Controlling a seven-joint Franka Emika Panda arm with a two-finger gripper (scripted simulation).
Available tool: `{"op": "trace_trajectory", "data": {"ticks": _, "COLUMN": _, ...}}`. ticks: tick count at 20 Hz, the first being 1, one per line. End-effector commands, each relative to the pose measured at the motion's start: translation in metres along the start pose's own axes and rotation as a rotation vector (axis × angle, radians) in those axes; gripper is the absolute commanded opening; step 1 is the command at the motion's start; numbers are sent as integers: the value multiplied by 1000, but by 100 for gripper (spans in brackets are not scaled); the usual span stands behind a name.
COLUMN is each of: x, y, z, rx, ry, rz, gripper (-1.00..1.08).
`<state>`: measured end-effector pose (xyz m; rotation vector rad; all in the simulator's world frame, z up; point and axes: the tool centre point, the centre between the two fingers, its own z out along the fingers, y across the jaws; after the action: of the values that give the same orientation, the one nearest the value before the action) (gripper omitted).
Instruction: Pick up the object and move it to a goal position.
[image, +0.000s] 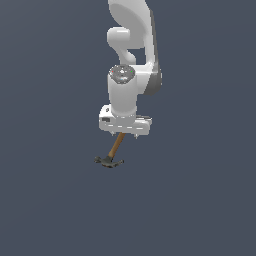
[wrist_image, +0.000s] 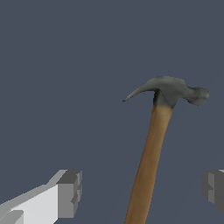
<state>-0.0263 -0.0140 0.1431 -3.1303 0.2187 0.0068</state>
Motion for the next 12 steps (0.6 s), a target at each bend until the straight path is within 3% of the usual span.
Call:
{"op": "trace_trajectory", "data": {"ticks": 1, "x": -6, "y": 3, "z": 13, "rx": 2, "ry": 0, "rz": 60, "gripper": 100}}
{"op": "trace_trajectory", "data": {"ticks": 12, "x": -38, "y": 17, "z": 64, "rx": 0, "ry": 3, "rz": 317, "gripper": 100}}
